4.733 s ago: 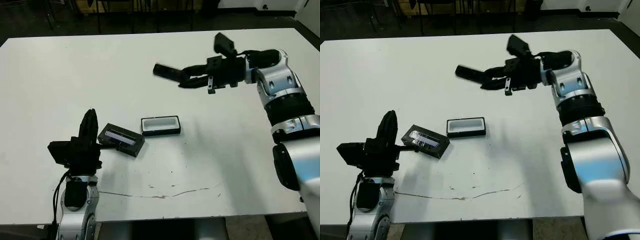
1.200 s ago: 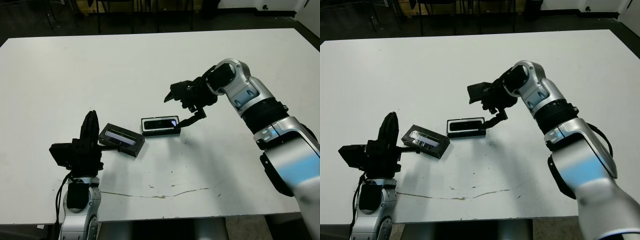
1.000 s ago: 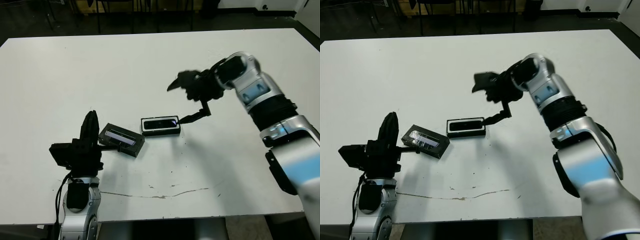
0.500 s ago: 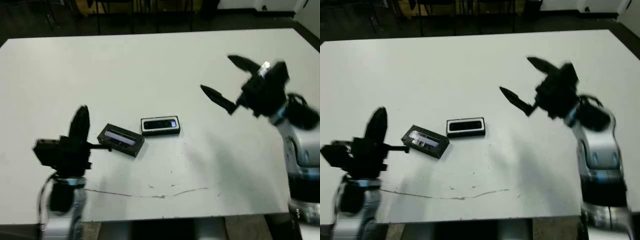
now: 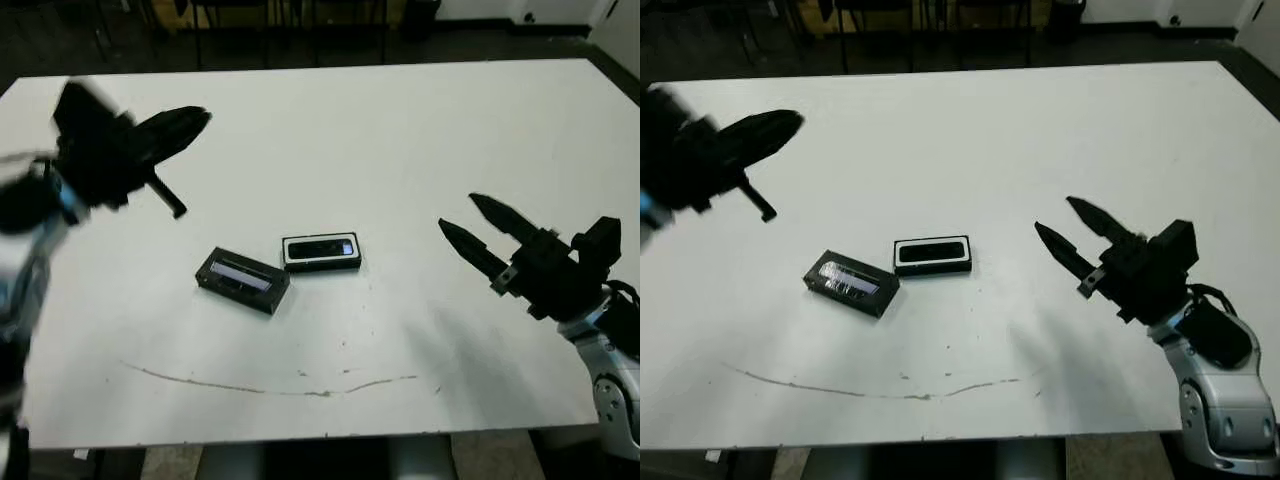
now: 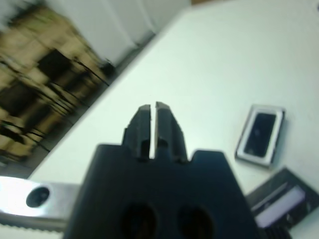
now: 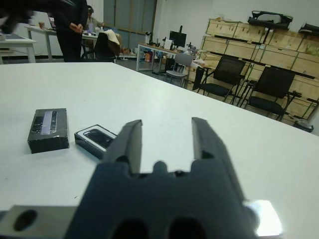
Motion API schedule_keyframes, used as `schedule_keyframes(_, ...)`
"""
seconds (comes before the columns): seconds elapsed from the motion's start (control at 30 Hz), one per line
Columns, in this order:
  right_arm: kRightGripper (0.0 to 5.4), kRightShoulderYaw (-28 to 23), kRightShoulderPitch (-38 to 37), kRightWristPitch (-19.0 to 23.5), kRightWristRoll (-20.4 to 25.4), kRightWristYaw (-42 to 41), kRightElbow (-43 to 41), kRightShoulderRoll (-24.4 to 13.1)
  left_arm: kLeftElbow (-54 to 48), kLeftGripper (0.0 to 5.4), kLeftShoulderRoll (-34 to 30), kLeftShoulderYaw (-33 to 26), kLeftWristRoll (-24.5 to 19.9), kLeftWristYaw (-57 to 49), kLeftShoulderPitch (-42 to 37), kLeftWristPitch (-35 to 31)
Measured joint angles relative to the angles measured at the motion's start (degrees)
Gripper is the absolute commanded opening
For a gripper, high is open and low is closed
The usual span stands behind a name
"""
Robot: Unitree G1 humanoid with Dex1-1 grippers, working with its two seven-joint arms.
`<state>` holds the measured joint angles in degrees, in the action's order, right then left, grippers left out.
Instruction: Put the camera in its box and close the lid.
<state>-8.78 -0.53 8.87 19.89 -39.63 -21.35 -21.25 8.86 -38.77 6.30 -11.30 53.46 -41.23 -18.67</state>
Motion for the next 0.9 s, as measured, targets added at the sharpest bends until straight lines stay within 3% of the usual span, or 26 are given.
schedule_keyframes(0.17, 0.03, 0.7, 0.0, -0.9, -0.2, 0.9, -0.3, 0.0, 22.4, 0.00, 2.7, 10.1, 7.3, 11.9, -13.9, -1.1)
schedule_keyframes(0.4, 0.01, 0.3, -0.8, -0.4, 1.7, 1.9, -1.4, -0.8, 49.7, 0.00, 12.6, 17.7, 16.8, 21.5, -23.6, 6.9)
schedule_keyframes(0.7, 0.01, 0.3, -2.2, 0.4, 3.1, 3.4, -2.8, -1.1, 59.5, 0.00, 18.2, 20.5, 25.7, 21.7, -24.5, 10.6)
schedule_keyframes(0.9, 0.01, 0.6, -3.2, -0.7, 3.1, 3.8, -2.8, -1.1, 60.5, 0.00, 19.0, 20.2, 27.2, 21.8, -23.1, 10.0)
